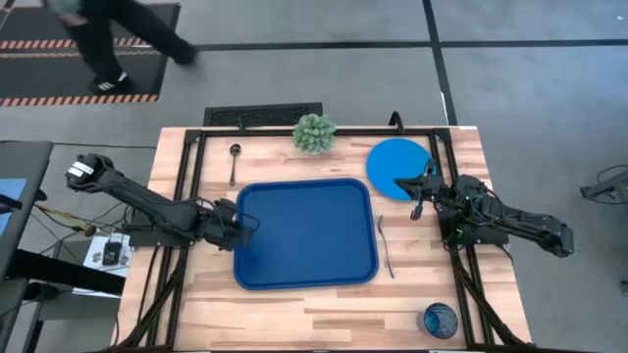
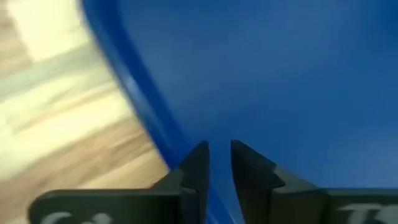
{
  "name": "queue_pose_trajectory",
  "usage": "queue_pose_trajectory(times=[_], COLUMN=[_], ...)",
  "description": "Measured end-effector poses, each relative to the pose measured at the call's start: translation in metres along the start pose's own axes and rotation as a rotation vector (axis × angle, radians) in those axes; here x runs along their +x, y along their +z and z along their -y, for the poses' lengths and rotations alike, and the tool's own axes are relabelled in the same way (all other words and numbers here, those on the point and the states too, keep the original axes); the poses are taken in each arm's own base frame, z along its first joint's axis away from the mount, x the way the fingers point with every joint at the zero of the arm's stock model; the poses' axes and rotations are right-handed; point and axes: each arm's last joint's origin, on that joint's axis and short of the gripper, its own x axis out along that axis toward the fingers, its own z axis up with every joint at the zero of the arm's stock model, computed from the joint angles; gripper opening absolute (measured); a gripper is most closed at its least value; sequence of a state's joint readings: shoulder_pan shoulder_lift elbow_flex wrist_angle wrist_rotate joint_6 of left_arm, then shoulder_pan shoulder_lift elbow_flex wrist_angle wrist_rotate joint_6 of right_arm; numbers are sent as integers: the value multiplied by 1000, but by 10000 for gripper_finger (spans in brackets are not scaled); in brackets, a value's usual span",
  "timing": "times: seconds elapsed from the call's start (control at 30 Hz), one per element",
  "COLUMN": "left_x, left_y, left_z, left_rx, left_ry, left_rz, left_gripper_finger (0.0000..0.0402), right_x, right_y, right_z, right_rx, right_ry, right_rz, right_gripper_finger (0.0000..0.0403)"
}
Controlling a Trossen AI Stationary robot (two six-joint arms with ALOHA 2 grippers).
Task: Pick and place plate/cup/fork/spoon on tray
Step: Move the blue serving tray to the center
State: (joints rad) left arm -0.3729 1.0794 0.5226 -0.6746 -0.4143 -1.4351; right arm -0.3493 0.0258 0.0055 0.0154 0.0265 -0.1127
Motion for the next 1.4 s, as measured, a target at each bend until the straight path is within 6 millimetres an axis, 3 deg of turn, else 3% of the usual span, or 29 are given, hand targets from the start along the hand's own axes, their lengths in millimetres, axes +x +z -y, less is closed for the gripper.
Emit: queue_pose_trajectory(times=[0.13, 0.27, 0.57, 0.87, 1.4], left_x=[-6, -6, 11, 29, 23], left_y=[4, 3, -15, -26, -24], left_z=[14, 25, 39, 41, 26], left_rx=[163, 288, 556, 579, 563], left_ry=[-97, -220, -310, -264, -42], left_rz=[1, -46, -223, -309, -368], left_gripper_finger=[5, 2, 0, 0, 0], right_x=[0, 0, 0, 0, 0], right_y=[0, 0, 0, 0, 0], right_z=[0, 0, 0, 0, 0], right_rx=[0, 0, 0, 0, 0], right_ry=[0, 0, 0, 0, 0], right_rz=[0, 0, 0, 0, 0], right_gripper_finger=[33, 33, 33, 33, 33])
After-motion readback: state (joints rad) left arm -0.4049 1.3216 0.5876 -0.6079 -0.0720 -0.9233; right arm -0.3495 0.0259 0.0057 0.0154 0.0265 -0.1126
